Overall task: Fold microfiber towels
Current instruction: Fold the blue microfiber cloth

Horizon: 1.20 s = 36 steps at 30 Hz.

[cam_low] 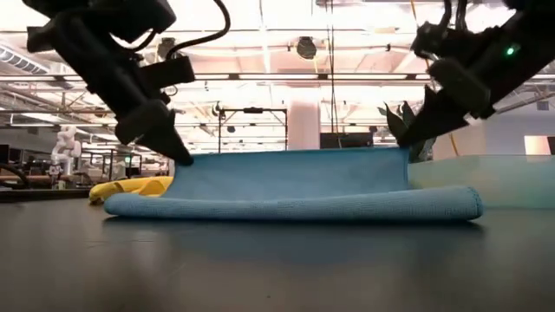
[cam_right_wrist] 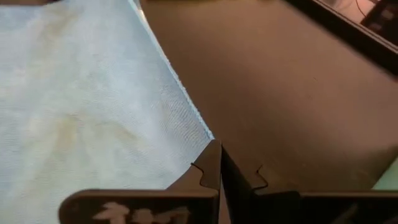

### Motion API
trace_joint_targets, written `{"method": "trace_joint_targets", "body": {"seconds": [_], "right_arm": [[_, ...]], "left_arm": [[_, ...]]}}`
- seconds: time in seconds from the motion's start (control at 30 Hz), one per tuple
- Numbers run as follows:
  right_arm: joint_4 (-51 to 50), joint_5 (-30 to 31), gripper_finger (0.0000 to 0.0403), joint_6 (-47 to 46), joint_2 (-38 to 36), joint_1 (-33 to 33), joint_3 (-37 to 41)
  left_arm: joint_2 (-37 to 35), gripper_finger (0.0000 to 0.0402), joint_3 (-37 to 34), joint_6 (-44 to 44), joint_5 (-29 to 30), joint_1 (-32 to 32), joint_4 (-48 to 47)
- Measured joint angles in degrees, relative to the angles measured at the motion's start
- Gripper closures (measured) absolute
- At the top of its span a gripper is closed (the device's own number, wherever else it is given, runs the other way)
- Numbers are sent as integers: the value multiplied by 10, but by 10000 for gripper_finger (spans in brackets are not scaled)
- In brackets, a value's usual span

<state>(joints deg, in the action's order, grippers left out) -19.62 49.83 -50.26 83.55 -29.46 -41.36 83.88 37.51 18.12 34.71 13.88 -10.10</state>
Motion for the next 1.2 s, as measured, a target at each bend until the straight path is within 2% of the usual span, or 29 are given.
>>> {"method": "trace_joint_targets", "body": {"seconds": [0.23,0.4,0.6,0.67,0.73,0.77,0.83,0.9,0.97,1.1,1.2], "right_arm": [[2,-22,403,3,0,6,2],[42,-78,403,28,-16,-8,3],[174,-259,403,98,-57,-57,2],[213,-339,403,130,-62,-76,2],[243,-381,403,158,-62,-92,2],[247,-372,403,169,-62,-97,2],[248,-310,403,160,-62,-96,2],[215,-230,403,121,-62,-81,2],[159,-181,403,81,-62,-61,2],[52,-158,403,4,-49,-10,3],[52,-162,403,-10,-35,32,23]], "left_arm": [[0,396,-14,-23,-11,-4,48],[-2,388,-6,-26,-76,12,54],[-36,394,10,-27,-202,74,46],[-52,389,13,-28,-224,100,49],[-64,389,14,-29,-225,122,63],[-67,392,14,-28,-218,129,66],[-69,397,14,-22,-181,134,68],[-69,394,14,-14,-137,131,68],[-62,389,13,-13,-102,118,70],[-42,395,12,-13,-57,77,56],[-16,395,12,-13,-57,42,55]]}}
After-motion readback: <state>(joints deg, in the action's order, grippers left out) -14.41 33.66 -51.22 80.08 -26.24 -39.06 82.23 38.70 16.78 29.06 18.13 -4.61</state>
